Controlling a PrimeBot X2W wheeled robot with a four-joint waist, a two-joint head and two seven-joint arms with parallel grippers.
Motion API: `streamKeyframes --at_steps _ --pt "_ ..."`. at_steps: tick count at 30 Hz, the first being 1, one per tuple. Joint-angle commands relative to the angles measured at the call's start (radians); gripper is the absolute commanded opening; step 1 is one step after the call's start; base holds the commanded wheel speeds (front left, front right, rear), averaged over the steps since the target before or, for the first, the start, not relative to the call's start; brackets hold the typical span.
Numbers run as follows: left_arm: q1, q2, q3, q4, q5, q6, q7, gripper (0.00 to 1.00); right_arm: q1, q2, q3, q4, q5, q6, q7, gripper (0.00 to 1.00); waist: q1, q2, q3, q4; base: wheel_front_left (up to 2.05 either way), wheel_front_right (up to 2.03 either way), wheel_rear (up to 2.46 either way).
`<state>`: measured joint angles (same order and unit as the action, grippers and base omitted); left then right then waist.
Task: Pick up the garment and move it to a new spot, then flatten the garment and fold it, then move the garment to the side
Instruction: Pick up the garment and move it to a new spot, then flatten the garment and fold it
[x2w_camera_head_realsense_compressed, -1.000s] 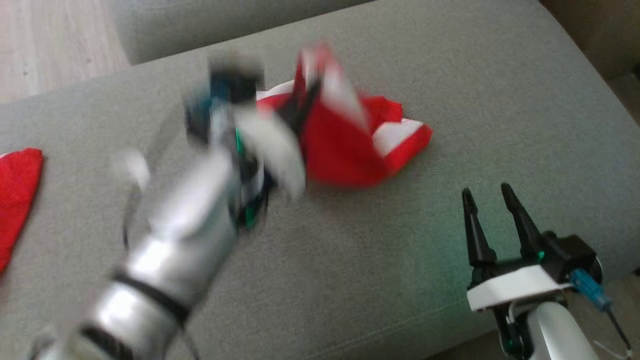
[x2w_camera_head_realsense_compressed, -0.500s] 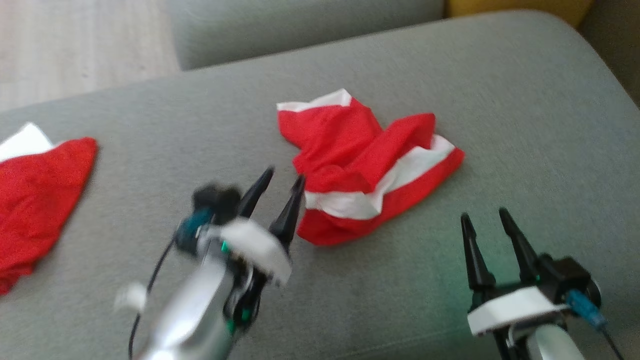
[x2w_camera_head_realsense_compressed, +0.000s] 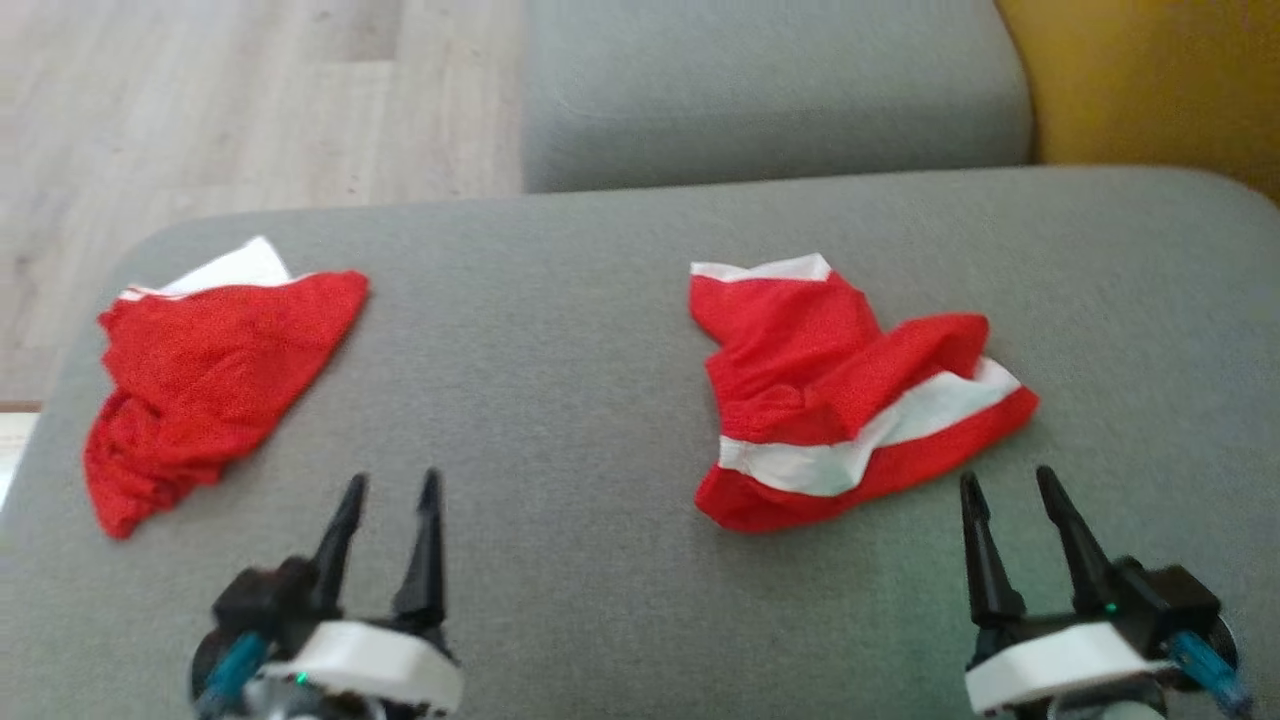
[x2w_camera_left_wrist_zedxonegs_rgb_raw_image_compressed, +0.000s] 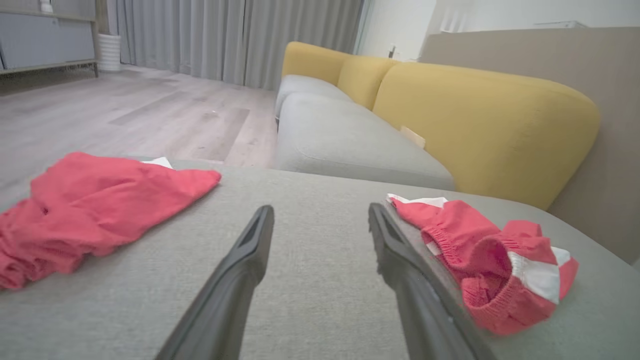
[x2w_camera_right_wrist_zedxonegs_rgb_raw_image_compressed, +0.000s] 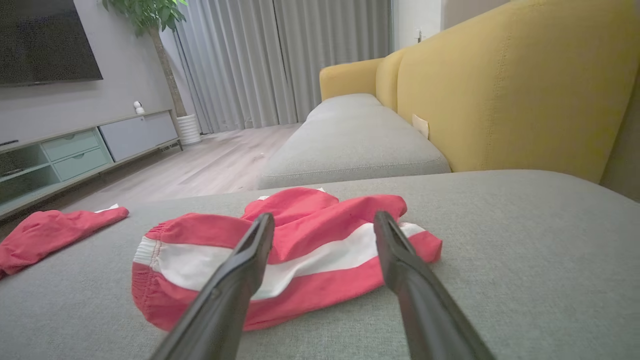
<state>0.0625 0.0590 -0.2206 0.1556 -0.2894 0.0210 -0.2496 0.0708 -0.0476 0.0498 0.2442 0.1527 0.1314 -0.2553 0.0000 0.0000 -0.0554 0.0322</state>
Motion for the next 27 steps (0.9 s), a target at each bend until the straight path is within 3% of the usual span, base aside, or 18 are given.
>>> streamKeyframes --at_steps 1,10,18,27 --pt "-0.02 -0.005 0.059 -0.057 0.023 -0.002 -0.012 1.0 -0.01 -0.003 0.012 -0.044 0.002 -0.001 -0.006 1.0 0.0 0.0 -0.028 0.031 0.0 0.0 0.0" --pt "0.098 -0.008 0.097 -0.173 0.12 -0.025 -0.012 1.0 0.078 -0.003 -0.015 -0.097 0.027 -0.001 -0.006 1.0 0.0 0.0 -0.07 0.065 0.0 0.0 0.0" --pt "0.12 -0.009 0.071 -0.177 0.189 -0.003 -0.012 1.0 0.099 -0.003 0.001 -0.112 0.01 -0.001 -0.006 1.0 0.0 0.0 -0.081 0.061 0.0 0.0 0.0" --pt "0.121 -0.009 0.067 -0.171 0.194 0.013 -0.012 1.0 0.098 -0.003 0.018 -0.104 0.001 -0.001 -0.006 1.0 0.0 0.0 -0.083 0.049 0.0 0.0 0.0"
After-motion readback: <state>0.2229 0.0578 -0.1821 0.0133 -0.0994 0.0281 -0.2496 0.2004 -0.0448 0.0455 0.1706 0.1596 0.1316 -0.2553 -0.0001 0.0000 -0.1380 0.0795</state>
